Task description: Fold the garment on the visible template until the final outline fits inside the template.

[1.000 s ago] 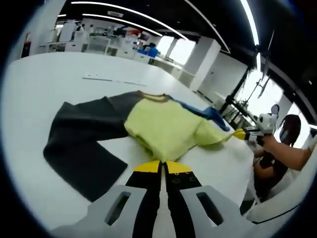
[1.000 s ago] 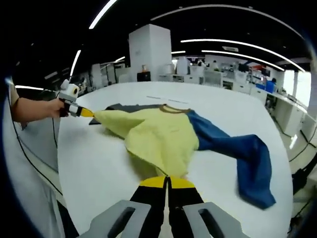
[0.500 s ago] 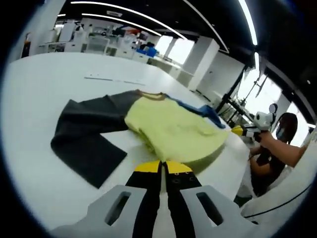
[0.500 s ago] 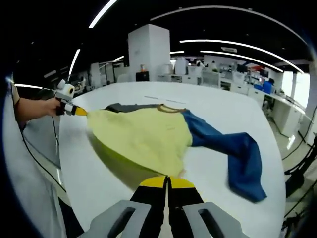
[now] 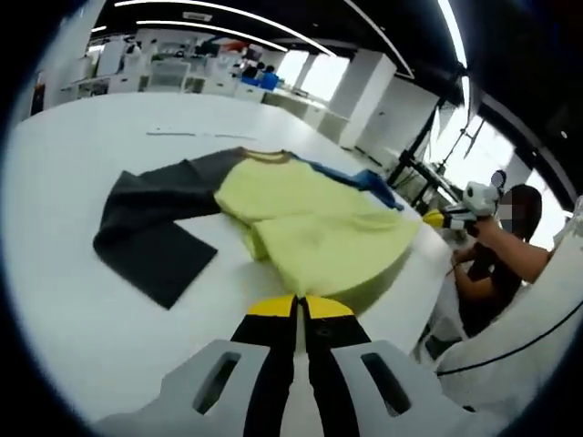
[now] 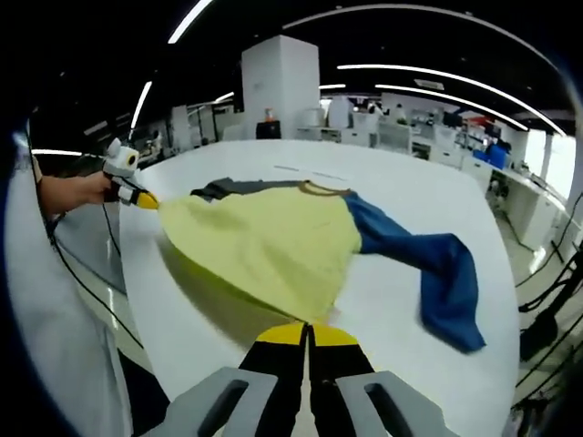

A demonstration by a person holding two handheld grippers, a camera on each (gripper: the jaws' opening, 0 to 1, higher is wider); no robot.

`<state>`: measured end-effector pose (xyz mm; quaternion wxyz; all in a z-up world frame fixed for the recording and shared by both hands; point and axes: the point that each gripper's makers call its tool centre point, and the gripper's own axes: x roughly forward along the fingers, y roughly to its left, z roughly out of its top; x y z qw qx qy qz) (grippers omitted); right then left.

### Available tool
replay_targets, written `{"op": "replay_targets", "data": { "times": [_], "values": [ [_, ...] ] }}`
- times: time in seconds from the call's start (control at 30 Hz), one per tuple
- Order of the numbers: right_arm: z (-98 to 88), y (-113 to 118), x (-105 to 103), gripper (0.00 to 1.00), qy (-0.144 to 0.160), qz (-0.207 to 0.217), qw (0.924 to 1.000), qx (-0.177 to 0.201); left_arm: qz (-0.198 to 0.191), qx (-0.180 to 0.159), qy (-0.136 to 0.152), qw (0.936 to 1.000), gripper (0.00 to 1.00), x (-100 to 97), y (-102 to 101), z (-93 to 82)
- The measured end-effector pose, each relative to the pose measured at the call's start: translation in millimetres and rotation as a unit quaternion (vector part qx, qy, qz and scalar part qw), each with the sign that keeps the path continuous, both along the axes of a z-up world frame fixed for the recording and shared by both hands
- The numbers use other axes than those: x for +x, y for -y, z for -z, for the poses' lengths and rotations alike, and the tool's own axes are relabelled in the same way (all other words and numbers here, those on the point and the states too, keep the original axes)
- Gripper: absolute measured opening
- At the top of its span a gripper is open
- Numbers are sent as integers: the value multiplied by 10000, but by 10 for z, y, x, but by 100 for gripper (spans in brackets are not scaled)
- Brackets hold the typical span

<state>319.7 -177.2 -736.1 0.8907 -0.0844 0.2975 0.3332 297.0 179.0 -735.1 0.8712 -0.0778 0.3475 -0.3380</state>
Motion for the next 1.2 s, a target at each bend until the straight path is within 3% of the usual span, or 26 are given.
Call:
{"op": "replay_targets", "data": {
  "times": [0.27,0.8,1.03,1.2],
  "values": [
    [-13,-9,-150,0,-208,-135,9997,-65,148,156,-169,9996,0,-174,-9,29],
    [281,-71,-591,0,-891,-503,9943,-290,214,263,-644,9973,0,-498,-62,211],
    [310,-166,-691,0,-985,-676,9925,-258,80,333,-872,9956,0,-591,-177,329],
    [346,-151,-722,0,-1042,-653,9921,-261,140,332,-1027,9941,0,-698,-149,383]
  ]
}}
